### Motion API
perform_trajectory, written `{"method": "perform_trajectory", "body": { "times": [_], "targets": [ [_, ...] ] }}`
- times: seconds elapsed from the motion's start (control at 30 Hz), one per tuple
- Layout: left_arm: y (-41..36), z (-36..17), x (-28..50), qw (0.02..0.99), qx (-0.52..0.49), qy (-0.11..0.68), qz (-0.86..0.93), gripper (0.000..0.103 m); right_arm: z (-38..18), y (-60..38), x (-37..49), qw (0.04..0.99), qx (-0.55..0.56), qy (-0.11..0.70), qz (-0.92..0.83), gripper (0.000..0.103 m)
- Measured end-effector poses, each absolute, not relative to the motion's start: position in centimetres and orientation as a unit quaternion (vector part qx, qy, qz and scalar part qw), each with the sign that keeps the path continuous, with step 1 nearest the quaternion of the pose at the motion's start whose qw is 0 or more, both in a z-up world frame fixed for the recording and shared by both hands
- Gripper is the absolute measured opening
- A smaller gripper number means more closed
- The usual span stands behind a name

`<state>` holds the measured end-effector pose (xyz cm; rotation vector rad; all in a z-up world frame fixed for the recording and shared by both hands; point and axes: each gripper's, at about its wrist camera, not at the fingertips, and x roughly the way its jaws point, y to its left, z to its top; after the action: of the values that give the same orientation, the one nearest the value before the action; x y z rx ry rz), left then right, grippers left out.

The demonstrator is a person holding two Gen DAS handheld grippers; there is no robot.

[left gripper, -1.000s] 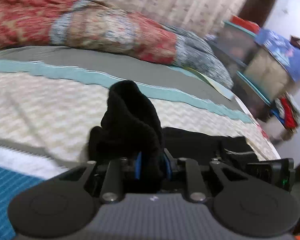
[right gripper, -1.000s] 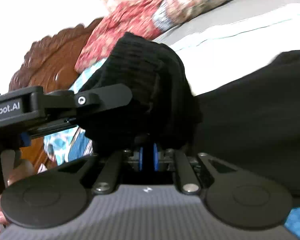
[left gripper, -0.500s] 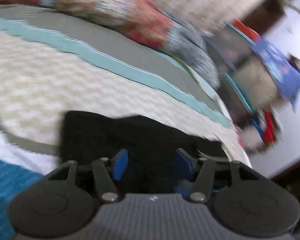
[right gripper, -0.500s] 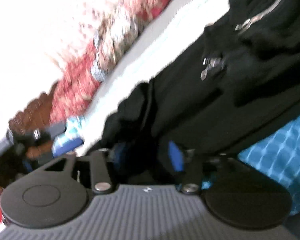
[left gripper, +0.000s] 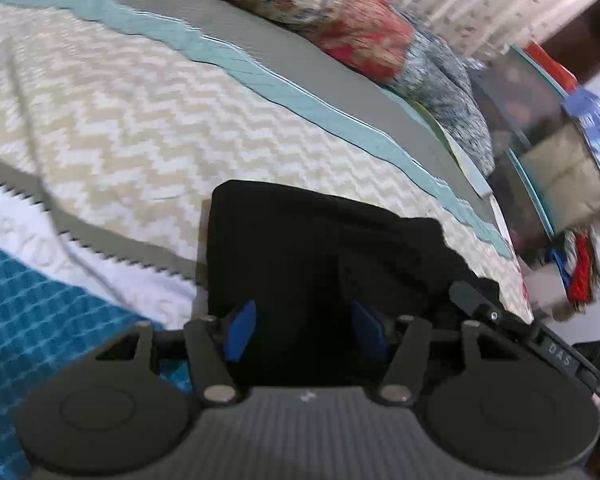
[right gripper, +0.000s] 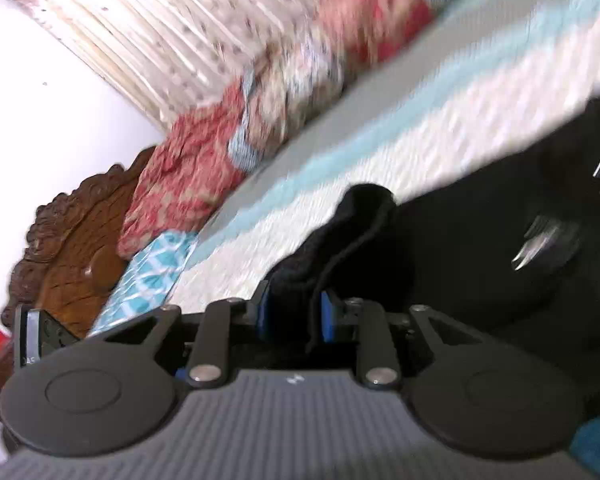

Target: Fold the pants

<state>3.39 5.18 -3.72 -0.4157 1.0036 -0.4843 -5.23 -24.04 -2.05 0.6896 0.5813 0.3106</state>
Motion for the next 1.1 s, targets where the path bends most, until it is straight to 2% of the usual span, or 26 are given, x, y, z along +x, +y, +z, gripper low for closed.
{"method": "perform_trajectory", "body": {
  "times": [0.07, 0.13, 0.2, 0.27, 0.33, 0.37, 0.47, 0.5, 0.63, 0.73, 0.8, 0.87, 0.97, 1.1],
  "targets": [
    [3.8, -4.2, 3.2, 0.833, -0.167, 0.477, -0.224, 0.056, -3.5, -25.0, -5.3, 0.892, 0.312, 0.307, 0.111, 0.031],
    [2.3, -5.1, 3.2, 0.838, -0.129, 0.485, -0.214, 0.058, -5.9, -25.1, -5.3, 0.887, 0.288, 0.353, 0.074, 0.042],
    [1.6, -5.6, 3.0, 0.840, -0.106, 0.492, -0.205, 0.058, -5.7, -25.0, -6.2, 0.899, 0.269, 0.342, 0.055, 0.052],
    [2.0, -5.0, 2.4, 0.843, -0.109, 0.483, -0.212, 0.069, -4.0, -25.1, -7.1, 0.911, 0.266, 0.312, 0.042, 0.056],
    [3.2, -4.2, 2.1, 0.843, -0.129, 0.475, -0.215, 0.081, -2.6, -25.4, -8.1, 0.930, 0.250, 0.266, 0.036, 0.056],
    [3.3, -3.8, 1.9, 0.846, -0.135, 0.471, -0.212, 0.083, -2.2, -25.3, -8.3, 0.937, 0.241, 0.250, 0.040, 0.056],
    [3.2, -3.7, 2.1, 0.852, -0.122, 0.466, -0.204, 0.083, -2.2, -24.2, -7.5, 0.940, 0.231, 0.238, 0.083, 0.053],
    [2.8, -4.0, 2.1, 0.852, -0.111, 0.471, -0.197, 0.081, -2.8, -23.0, -6.7, 0.936, 0.227, 0.247, 0.102, 0.047],
    [1.1, -7.3, 2.6, 0.844, -0.041, 0.506, -0.173, 0.081, -8.0, -20.9, -3.6, 0.912, 0.199, 0.347, 0.090, 0.042],
    [1.0, -7.9, 2.1, 0.848, -0.027, 0.500, -0.173, 0.083, -9.0, -20.1, -3.6, 0.931, 0.140, 0.326, 0.079, 0.040],
    [0.8, -6.9, 1.9, 0.849, -0.019, 0.499, -0.170, 0.079, -7.9, -20.0, -3.6, 0.932, 0.124, 0.328, 0.089, 0.042],
    [1.1, -5.3, 1.5, 0.854, -0.018, 0.491, -0.171, 0.072, -6.9, -21.4, -4.5, 0.934, 0.149, 0.308, 0.104, 0.042],
    [1.6, -2.3, 0.9, 0.877, -0.022, 0.451, -0.165, 0.072, -4.7, -25.5, -6.0, 0.940, 0.209, 0.254, 0.084, 0.049],
    [-0.5, 0.2, 1.2, 0.890, 0.007, 0.426, -0.160, 0.073, -3.8, -31.9, -9.0, 0.945, 0.245, 0.217, 0.006, 0.050]
  ]
}}
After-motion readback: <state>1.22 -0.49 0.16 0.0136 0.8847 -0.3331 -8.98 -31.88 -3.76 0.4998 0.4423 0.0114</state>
